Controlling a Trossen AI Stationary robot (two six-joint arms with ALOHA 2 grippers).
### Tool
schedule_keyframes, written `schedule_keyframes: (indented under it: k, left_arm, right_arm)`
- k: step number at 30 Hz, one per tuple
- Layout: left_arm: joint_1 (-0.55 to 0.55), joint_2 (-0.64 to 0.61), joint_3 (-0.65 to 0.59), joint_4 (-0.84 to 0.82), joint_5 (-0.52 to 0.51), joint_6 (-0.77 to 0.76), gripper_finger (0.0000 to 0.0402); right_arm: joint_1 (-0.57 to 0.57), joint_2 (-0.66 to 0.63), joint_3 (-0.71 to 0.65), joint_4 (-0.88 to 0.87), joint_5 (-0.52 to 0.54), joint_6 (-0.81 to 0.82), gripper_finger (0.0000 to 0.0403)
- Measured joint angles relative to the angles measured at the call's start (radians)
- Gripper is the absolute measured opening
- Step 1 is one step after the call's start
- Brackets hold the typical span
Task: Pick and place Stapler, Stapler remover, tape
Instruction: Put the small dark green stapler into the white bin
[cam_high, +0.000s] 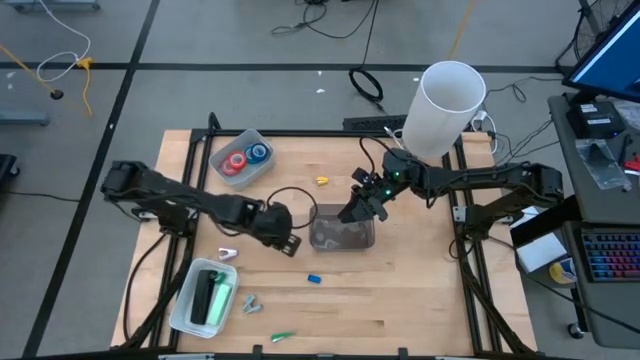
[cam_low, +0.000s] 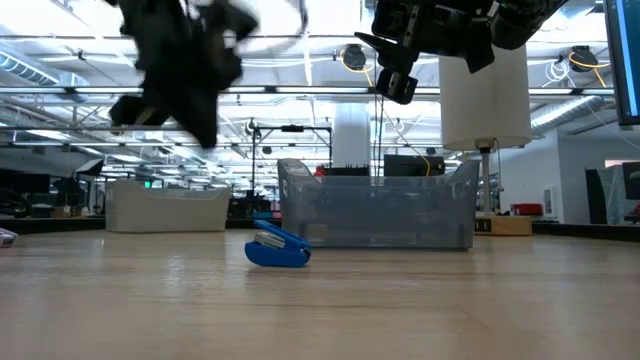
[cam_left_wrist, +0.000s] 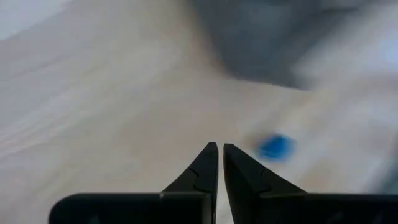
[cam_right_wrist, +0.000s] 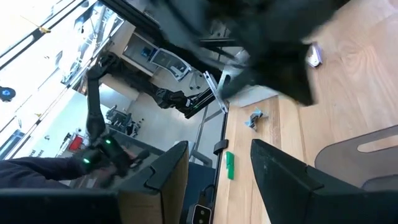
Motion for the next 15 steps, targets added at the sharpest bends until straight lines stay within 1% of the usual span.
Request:
schedule_keyframes:
  k: [3, 5, 9, 12, 15]
  left_arm:
    - [-0.052, -0.056, 0.001, 0.146, 0.005, 0.061, 0.0026]
    - [-0.104, -0.078, 0.003, 0.213, -0.01, 0.08, 0.0026]
    - [-0.208, -0.066, 0.039, 0.228, -0.022, 0.094, 0.0019]
    - [-0.272, -0.017, 0.083, 0.216, -0.021, 0.08, 0.0004]
    - [-0.318, 0.044, 0.142, 0.189, -0.019, 0.072, 0.0007]
  right_arm:
    - [0.0, 0.0, 0.0, -0.006, -0.002, -0.008, 0.0167]
    - [0.0, 0.0, 0.0, -0.01, -0.003, -0.018, 0.0167]
    - [0.0, 0.0, 0.0, -0.007, -0.004, -0.022, 0.0167]
    - [0.0, 0.0, 0.0, -0.008, -0.007, -0.022, 0.0167]
    - [0.0, 0.0, 0.0, -0.008, -0.009, -0.026, 0.0167]
